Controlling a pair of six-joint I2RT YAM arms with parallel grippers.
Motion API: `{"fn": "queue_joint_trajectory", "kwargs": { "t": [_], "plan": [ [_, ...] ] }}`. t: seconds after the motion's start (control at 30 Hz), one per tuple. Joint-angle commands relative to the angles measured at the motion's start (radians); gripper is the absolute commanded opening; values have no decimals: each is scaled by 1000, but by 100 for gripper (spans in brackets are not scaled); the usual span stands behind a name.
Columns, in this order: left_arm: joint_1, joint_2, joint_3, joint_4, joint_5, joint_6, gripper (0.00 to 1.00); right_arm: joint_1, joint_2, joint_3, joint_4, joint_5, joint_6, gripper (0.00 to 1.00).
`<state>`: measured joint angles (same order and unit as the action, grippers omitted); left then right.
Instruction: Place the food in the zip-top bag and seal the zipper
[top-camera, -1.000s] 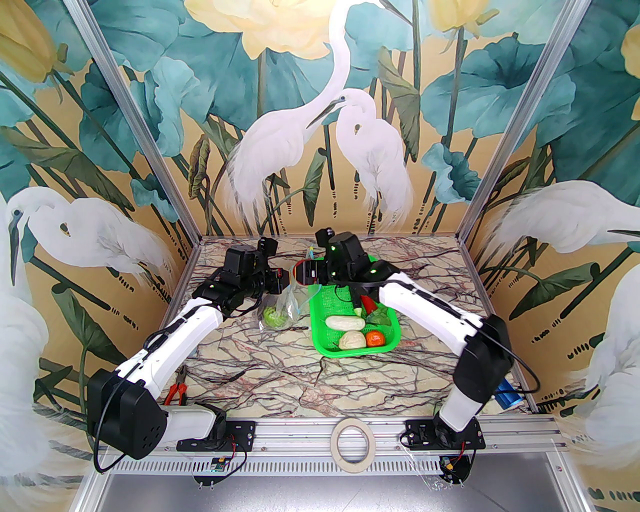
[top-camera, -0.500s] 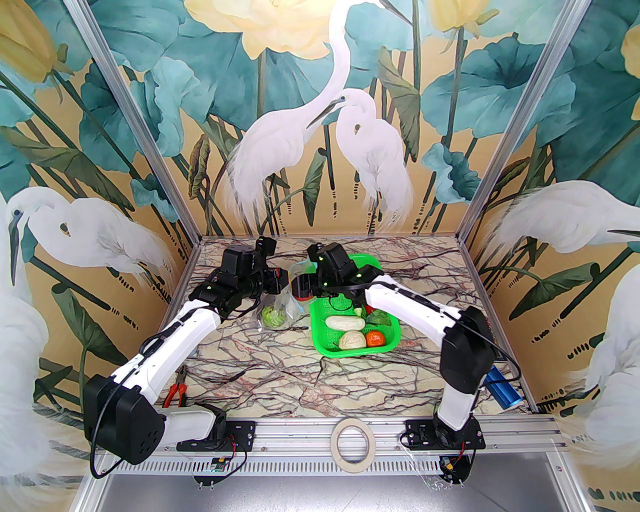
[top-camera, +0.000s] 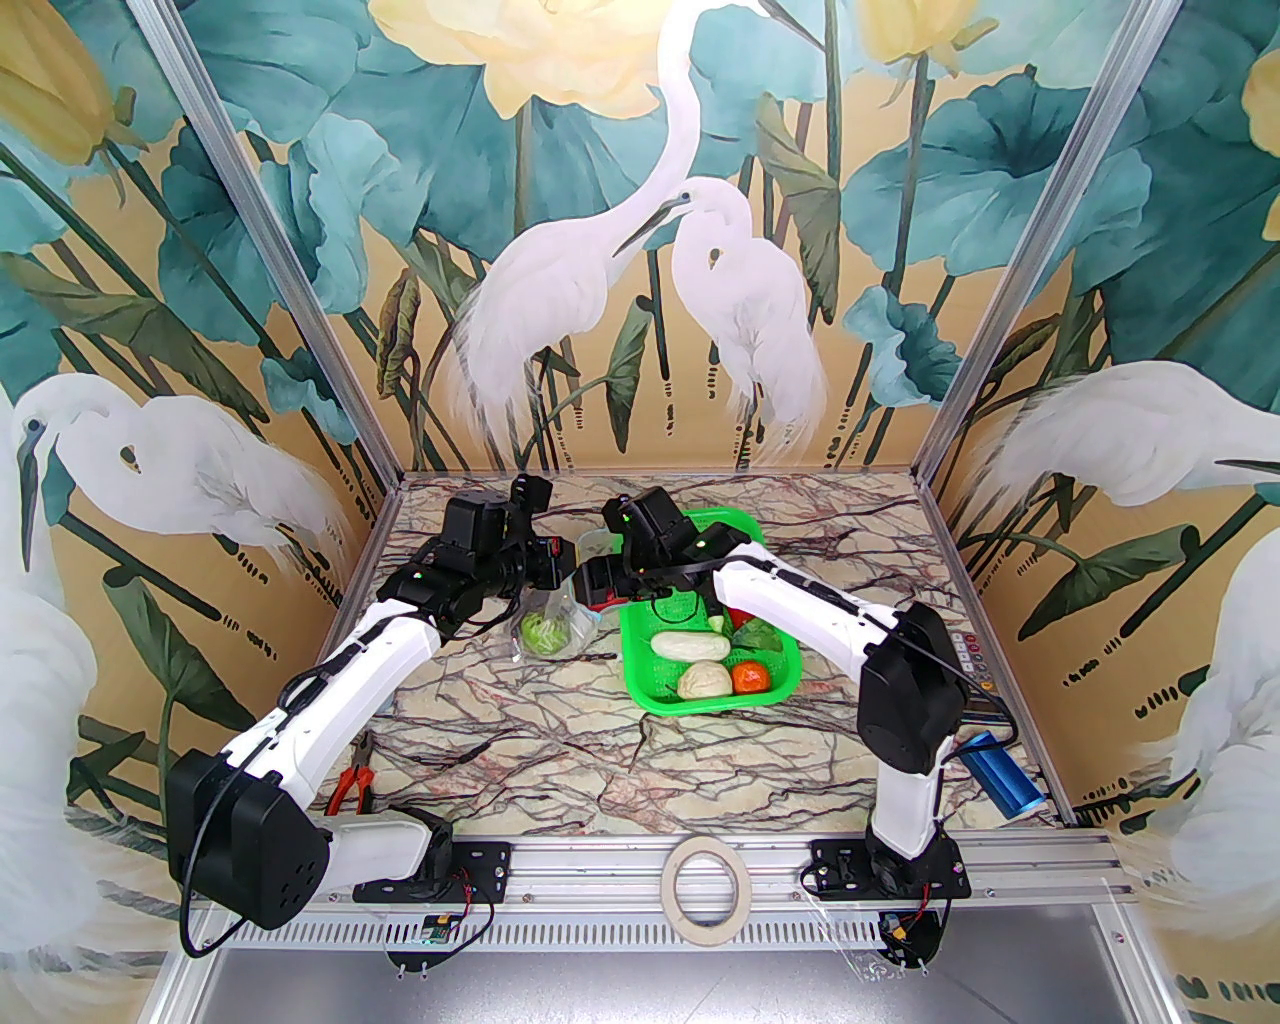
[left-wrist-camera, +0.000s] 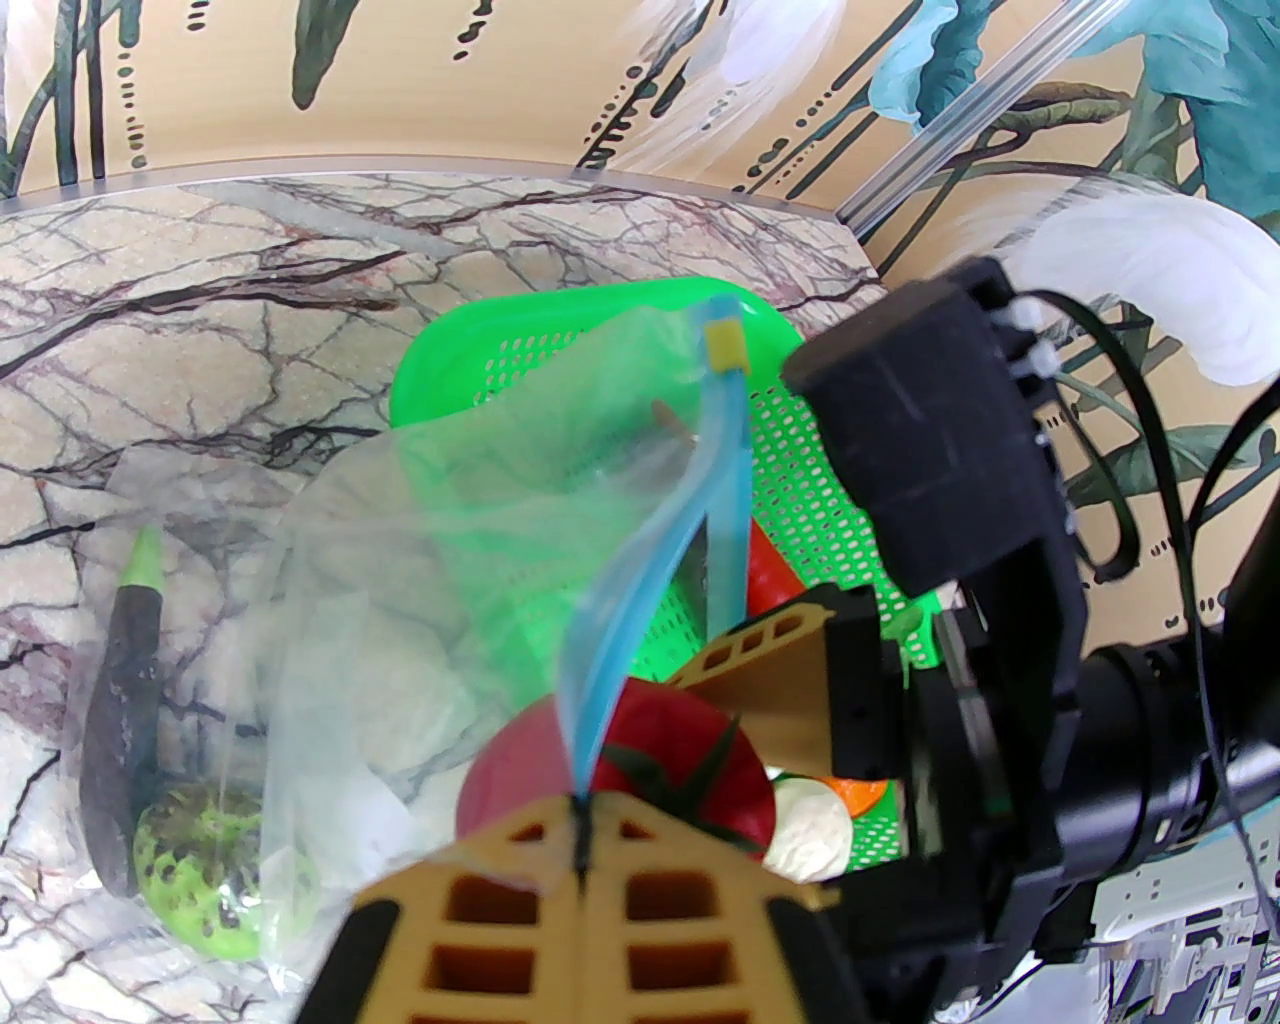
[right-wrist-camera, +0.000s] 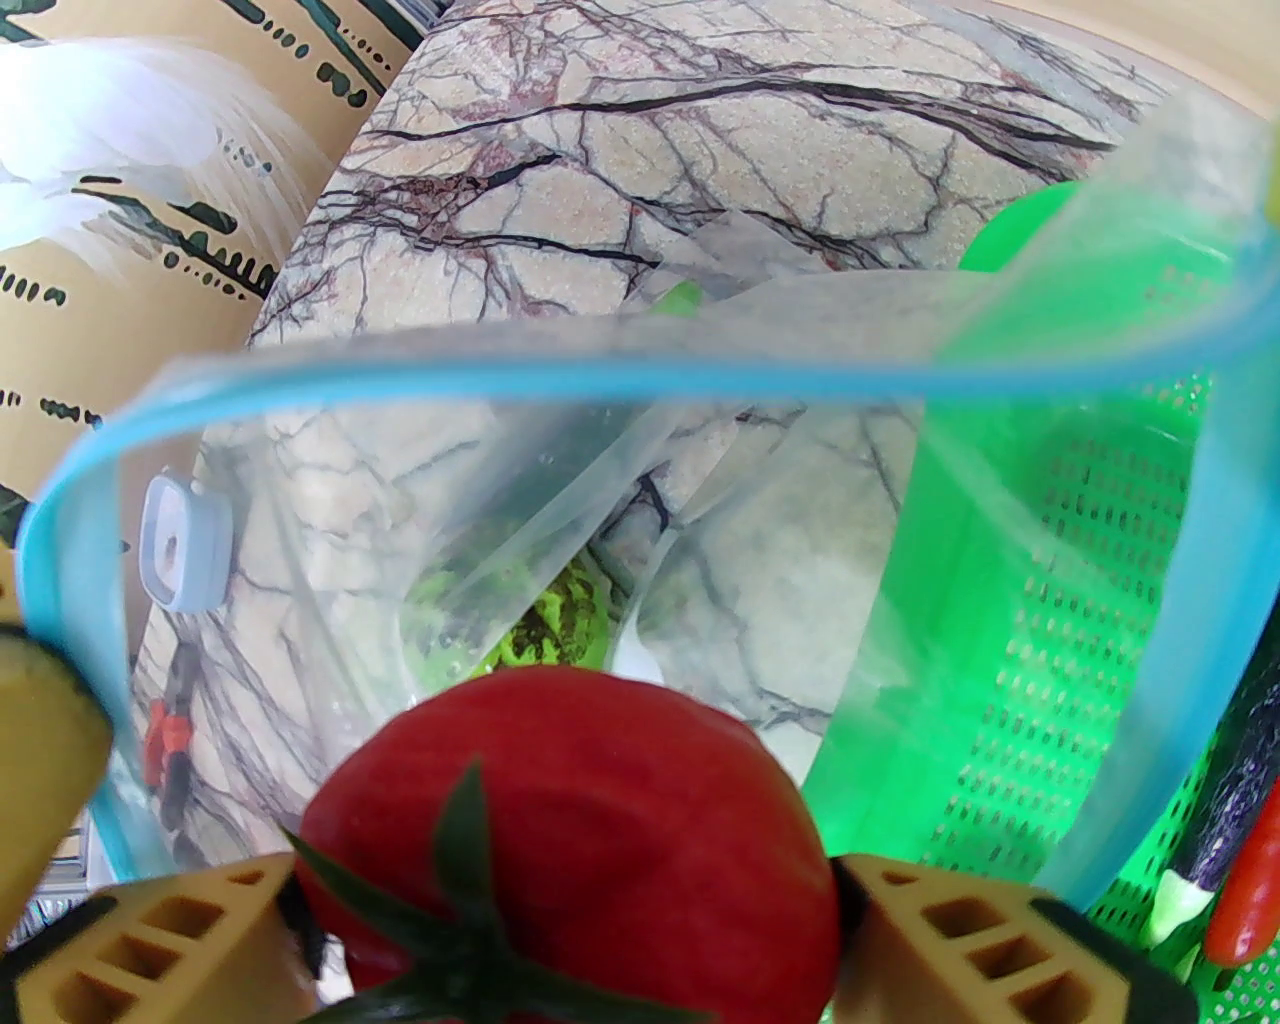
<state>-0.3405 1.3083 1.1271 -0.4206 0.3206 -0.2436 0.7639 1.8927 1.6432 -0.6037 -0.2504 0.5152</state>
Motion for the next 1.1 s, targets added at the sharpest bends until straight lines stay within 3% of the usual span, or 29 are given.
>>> {"fn": "queue_joint_trajectory", "kwargs": {
  "t": [0.0,0.27,0.7,0.87,1.07],
  "plan": [
    [-5,-24,25,-6,27,-8,0,9,-11,33,-8,6,-20,99],
    [-5,-27,19,-8,32,-6,0,5,-92,-3,1,54,-31,98],
    [-4,-66,-3,-59,31,30,0,-46,-444,-268,-145,262,-59,90],
    [-4,-65,-10,-69,35,35,0,-77,-465,-350,-203,277,-38,87],
    [-4,-54,-25,-66,34,43,0,-78,-385,-380,-215,235,-31,83]
  ]
}}
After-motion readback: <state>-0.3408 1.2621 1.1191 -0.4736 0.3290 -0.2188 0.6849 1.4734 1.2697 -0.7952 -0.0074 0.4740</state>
